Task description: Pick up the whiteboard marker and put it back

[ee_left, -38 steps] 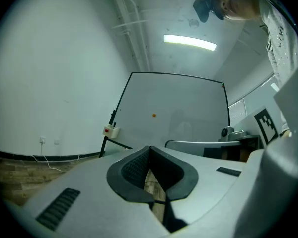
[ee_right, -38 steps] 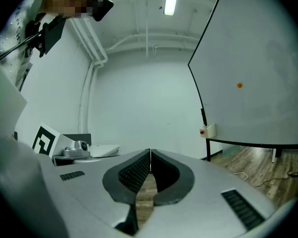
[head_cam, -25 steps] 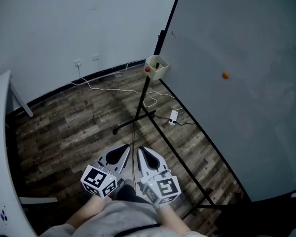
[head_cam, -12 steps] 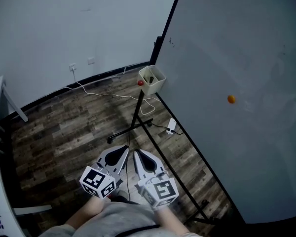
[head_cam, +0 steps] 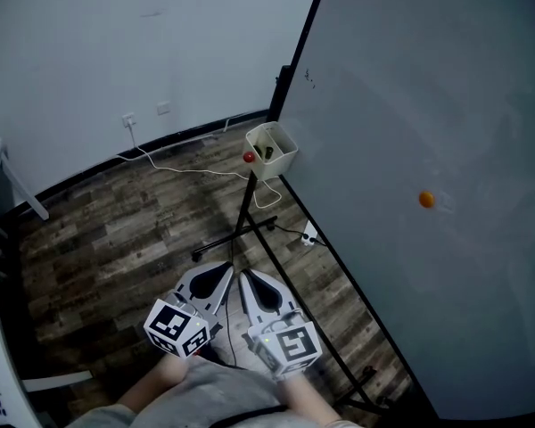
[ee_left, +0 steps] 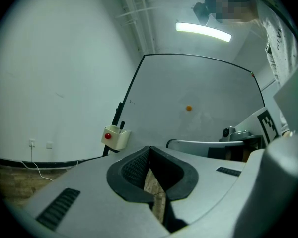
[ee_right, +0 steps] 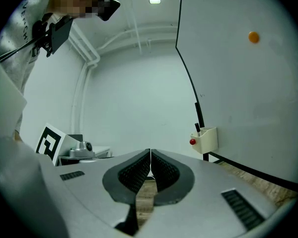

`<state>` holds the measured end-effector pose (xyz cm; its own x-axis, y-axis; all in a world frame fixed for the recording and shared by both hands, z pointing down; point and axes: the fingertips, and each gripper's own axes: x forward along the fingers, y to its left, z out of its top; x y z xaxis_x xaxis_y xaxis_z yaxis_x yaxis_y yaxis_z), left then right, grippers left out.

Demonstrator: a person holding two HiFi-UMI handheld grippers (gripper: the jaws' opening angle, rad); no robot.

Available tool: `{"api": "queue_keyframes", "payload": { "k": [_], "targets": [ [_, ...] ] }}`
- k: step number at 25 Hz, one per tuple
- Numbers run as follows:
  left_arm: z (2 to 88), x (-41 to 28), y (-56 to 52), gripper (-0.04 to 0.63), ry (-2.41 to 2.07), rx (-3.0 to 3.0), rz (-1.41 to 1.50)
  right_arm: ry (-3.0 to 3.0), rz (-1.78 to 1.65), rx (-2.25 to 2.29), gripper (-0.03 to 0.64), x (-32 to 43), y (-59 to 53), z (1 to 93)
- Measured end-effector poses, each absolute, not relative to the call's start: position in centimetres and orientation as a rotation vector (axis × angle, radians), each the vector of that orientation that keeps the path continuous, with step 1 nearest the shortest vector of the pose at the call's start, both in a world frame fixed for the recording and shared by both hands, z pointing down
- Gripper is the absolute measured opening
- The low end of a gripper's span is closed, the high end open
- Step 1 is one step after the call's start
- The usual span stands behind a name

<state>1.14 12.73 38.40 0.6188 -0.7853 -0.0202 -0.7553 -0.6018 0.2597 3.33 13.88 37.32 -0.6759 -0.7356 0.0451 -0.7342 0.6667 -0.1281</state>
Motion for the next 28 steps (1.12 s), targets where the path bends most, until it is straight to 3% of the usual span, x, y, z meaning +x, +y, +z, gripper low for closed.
{"api": "queue_keyframes", "payload": {
  "k": [28],
  "targets": [
    [39.8,2.9,-10.4,0.015,-1.082,2.726,-0.134,2.809,-0.018,-1.482,0.021,4.0,-9.0,37.2]
  ]
}}
